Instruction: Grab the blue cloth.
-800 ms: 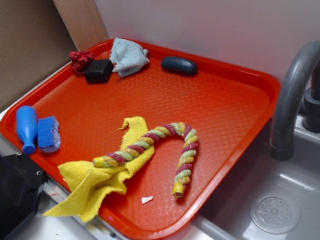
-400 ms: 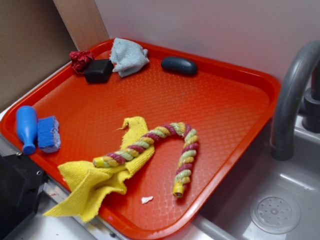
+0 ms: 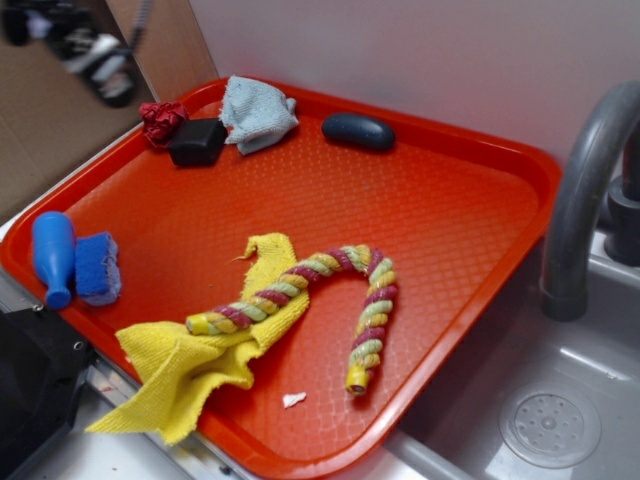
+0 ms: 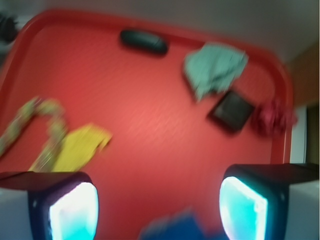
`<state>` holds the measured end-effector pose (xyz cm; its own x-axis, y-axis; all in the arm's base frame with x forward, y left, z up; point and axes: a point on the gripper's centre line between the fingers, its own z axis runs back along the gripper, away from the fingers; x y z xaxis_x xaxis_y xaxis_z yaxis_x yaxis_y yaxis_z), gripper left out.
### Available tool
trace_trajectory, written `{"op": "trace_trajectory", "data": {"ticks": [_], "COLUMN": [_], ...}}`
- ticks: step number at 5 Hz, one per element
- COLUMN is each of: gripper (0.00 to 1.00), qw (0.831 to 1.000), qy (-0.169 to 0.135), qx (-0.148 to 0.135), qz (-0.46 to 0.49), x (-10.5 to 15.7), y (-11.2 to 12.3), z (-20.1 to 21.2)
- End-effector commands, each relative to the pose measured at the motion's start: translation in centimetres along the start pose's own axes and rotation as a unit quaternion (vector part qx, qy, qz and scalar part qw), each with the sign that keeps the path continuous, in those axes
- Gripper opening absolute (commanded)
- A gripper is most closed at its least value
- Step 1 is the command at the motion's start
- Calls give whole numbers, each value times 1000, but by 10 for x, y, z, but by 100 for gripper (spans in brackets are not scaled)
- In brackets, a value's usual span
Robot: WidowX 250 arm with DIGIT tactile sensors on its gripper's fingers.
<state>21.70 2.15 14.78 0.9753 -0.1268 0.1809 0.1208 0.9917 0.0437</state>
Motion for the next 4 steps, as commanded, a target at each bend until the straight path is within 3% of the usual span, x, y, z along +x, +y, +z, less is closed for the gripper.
{"op": "trace_trajectory", "data": {"ticks": [1, 3, 4], "gripper": [100, 100, 100], "qw": [1000, 1000, 998], "qy": [1, 1, -1], "qx": [28, 28, 58], "qz": [15, 15, 22], "x": [10, 10, 39], "y": [32, 32, 39], "z": [-25, -25, -76]}}
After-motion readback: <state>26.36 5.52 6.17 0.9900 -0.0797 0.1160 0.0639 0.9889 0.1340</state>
